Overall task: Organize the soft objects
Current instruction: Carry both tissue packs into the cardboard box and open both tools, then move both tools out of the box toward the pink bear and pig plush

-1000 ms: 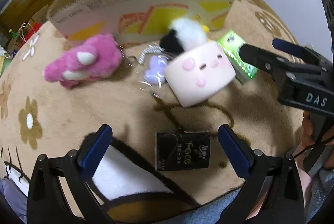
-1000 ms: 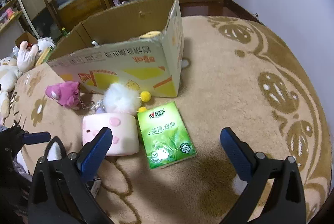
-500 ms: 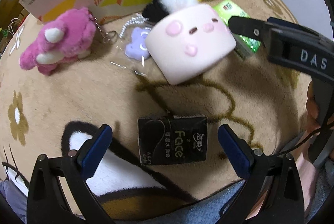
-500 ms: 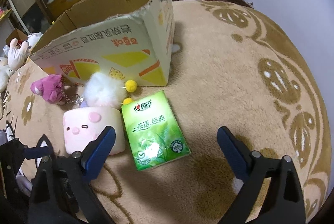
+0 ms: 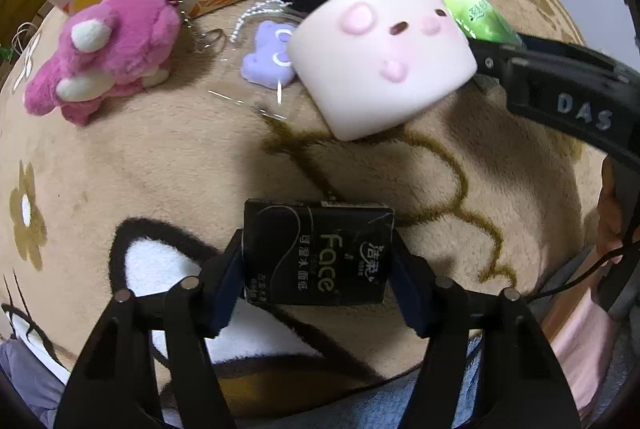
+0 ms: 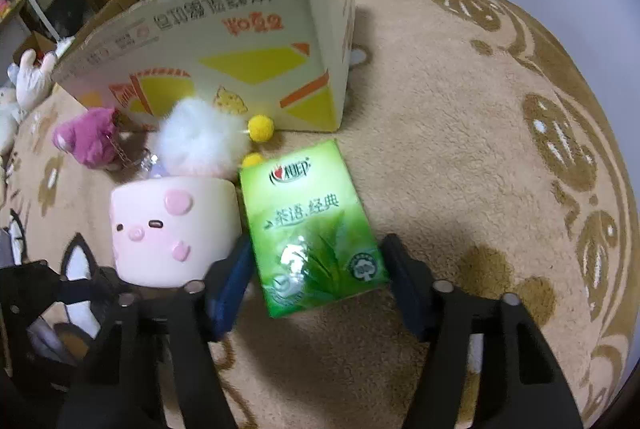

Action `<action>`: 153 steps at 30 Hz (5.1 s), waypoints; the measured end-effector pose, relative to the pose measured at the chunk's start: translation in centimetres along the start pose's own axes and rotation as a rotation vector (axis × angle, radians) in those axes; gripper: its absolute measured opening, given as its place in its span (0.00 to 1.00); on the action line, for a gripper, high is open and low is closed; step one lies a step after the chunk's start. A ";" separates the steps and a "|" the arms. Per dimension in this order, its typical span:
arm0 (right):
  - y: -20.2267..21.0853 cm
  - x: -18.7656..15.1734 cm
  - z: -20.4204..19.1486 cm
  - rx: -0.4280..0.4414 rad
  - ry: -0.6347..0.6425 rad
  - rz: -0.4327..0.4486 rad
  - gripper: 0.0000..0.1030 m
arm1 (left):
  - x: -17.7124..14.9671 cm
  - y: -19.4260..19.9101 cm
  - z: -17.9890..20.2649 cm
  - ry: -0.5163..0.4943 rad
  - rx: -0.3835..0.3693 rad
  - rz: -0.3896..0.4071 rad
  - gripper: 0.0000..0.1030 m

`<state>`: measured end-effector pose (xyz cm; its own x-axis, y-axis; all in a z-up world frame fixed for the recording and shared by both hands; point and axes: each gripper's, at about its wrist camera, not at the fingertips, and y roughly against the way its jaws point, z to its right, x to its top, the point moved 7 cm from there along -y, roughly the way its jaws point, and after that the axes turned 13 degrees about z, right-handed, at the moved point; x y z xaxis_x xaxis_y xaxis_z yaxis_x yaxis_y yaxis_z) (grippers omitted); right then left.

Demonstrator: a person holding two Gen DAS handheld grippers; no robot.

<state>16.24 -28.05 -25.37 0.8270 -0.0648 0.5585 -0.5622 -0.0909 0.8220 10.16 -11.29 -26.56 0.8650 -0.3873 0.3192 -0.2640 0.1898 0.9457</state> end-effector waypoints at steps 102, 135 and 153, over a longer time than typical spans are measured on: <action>8.1 8.6 -4.6 0.082 0.059 0.514 1.00 | 11.4 12.3 -12.5 0.143 0.218 0.539 0.97; 3.3 2.2 -7.7 0.132 0.099 0.274 1.00 | 9.5 9.3 -13.6 0.176 0.148 0.397 0.97; -0.5 1.3 -8.2 0.118 0.090 0.177 1.00 | 11.1 2.2 -12.2 0.096 0.133 0.274 0.97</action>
<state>17.64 -19.97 -24.17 0.7095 -0.0017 0.7047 -0.6904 -0.2021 0.6946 24.40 -4.12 -21.65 0.7883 -0.2502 0.5620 -0.5409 0.1533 0.8270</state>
